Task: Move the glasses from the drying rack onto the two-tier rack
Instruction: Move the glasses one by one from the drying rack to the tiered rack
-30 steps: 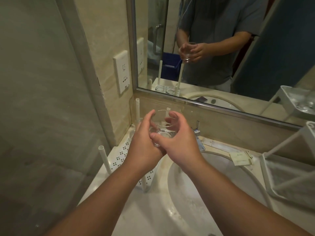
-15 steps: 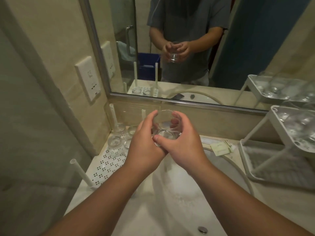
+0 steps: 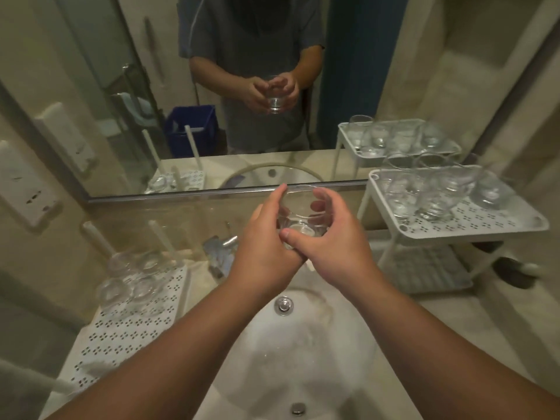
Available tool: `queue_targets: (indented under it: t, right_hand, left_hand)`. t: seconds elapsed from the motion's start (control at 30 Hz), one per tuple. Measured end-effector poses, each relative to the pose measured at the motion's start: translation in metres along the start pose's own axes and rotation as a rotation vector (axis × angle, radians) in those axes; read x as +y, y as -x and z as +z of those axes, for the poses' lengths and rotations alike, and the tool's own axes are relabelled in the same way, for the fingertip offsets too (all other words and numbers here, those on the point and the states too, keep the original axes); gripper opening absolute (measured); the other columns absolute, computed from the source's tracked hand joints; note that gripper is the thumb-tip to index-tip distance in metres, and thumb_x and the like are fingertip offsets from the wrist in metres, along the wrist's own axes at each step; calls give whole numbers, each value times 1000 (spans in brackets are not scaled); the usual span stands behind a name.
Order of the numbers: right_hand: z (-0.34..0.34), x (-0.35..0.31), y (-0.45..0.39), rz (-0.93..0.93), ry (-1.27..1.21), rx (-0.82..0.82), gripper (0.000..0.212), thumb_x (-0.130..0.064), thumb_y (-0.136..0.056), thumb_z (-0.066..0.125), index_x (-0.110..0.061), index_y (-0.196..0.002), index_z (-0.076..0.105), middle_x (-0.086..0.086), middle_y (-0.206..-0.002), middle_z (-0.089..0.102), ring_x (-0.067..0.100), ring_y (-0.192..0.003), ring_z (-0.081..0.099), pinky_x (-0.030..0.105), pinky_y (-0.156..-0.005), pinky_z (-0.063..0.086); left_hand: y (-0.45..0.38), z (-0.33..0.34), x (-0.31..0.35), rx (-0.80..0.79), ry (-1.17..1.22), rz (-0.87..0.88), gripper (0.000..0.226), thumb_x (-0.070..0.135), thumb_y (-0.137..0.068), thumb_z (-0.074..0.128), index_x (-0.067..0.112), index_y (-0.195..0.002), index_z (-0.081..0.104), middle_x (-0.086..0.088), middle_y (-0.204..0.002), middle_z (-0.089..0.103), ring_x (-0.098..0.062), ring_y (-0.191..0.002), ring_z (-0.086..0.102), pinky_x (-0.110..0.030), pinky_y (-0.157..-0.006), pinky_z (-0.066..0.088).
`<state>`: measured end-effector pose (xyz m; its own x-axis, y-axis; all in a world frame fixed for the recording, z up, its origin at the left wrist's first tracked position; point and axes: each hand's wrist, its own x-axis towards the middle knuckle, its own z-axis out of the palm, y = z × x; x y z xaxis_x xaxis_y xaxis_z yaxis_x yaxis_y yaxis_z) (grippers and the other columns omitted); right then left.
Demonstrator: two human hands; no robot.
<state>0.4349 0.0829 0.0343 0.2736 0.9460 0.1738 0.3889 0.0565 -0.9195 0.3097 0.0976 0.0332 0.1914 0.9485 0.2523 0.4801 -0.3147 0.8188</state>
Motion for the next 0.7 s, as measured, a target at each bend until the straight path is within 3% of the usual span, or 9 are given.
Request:
queue_targets:
  t: [0.07,0.17,0.23,0.4,0.57,0.7]
  right_hand:
    - [-24,6,-6,-2,6,35,85,-41,-61,89,-38,-134,45,-18,-118,55,-3,-103,56,20,-87,46]
    - [-63,15,-15,0,10,100,85,-42,-62,89,-35,-135,47,-19,-115,57,-1,-103,57,22,-86,47]
    - [-88,21,-20,-4,28,151,85,-44,-60,88,-34,-135,47,-19,-113,57,-3,-102,57,19,-83,45]
    - [-148,38,-30,-9,48,259,87,-49,-58,84,-34,-135,47,-16,-118,56,-4,-101,56,13,-78,42]
    - [-198,66,-42,0,61,325,84,-43,-63,86,-33,-136,46,-16,-119,56,-5,-100,56,12,-78,41]
    - [-229,90,-52,20,70,357,86,-45,-63,87,-35,-137,46,-16,-122,56,-4,-103,57,16,-81,45]
  left_hand:
    - [-9,19,13,-28,11,27,97,17,-72,82,38,-151,31,9,-116,55,-2,-103,56,-16,-83,49]
    - [-22,49,36,-65,18,72,96,20,-72,80,40,-151,28,10,-120,56,-2,-105,56,-23,-87,51]
    - [-30,69,53,-93,15,112,96,21,-74,78,39,-153,26,9,-121,58,-4,-106,57,-28,-89,53]
    - [-46,121,89,-138,33,180,93,25,-73,77,50,-147,25,12,-119,62,0,-102,61,-24,-84,55]
    - [-58,172,115,-217,89,184,91,20,-75,74,46,-149,28,9,-120,60,2,-100,61,-24,-87,55]
    - [-65,210,128,-256,128,177,91,17,-77,74,40,-152,28,4,-128,57,-6,-107,62,-31,-90,56]
